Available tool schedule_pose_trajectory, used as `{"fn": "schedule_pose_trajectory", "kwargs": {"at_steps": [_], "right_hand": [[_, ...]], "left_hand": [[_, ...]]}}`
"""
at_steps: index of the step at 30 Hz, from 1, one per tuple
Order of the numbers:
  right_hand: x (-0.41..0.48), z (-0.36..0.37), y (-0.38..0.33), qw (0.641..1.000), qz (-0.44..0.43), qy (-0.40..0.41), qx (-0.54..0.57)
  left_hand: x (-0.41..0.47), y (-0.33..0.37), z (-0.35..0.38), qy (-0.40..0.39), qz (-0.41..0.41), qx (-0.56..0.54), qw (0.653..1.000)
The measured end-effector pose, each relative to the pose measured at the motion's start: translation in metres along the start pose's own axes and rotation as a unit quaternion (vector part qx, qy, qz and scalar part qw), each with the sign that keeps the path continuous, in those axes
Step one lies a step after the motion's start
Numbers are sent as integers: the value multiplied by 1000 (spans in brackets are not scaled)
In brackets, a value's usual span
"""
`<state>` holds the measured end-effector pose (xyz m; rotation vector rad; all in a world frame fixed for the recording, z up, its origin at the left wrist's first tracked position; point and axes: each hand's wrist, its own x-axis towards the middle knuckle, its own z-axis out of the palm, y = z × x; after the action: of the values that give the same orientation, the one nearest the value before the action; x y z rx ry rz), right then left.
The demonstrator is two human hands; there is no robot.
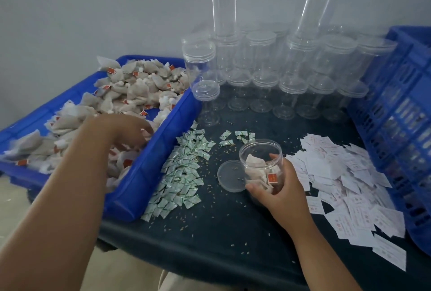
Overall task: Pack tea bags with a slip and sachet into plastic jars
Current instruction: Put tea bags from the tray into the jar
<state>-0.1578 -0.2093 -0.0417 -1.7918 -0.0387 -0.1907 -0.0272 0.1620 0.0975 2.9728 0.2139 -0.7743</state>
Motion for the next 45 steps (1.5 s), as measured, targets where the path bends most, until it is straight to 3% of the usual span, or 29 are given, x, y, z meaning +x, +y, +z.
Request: {"fn": "schedule_pose_trajectory", "kwargs": {"at_steps": [3, 5, 8, 12, 16, 25, 30, 33, 36, 39, 42, 45], "right_hand": [[0, -1, 2, 1000, 5, -4, -10], [0, 0, 2, 1000, 6, 2, -14], [-1, 1, 1, 1000, 2, 2, 0], [-2, 3, -7, 1000, -9, 4, -3], [-2, 4, -7, 1000, -10, 1, -3], [1, 3, 1, 1000, 1, -3, -2], [1, 4, 0, 1000, 3, 0, -3], [1, 4, -2, 1000, 0, -2, 2], [0, 3, -3, 1000, -10, -3, 3], [0, 2, -3, 1000, -13, -2, 22], [0, 1, -4, 999, -13, 4, 33], [0, 0, -3, 999, -14, 10, 32]], "left_hand": [[17, 0, 21, 43, 32, 81, 995], [20, -3, 18, 99, 39, 66, 992], [19, -10, 9, 188, 52, -62, 979], [9, -7, 0, 292, 75, -213, 929], [1, -6, -6, 265, 67, -224, 935], [-21, 1, -10, 283, 57, -284, 914], [-59, 39, -19, 305, 174, -343, 871], [-81, 88, -8, 256, 256, -371, 855], [-89, 139, 19, 208, 316, -330, 865], [-87, 174, 48, 168, 351, -221, 894], [-82, 180, 63, 178, 357, -182, 899], [-80, 170, 63, 134, 381, -173, 898]]}}
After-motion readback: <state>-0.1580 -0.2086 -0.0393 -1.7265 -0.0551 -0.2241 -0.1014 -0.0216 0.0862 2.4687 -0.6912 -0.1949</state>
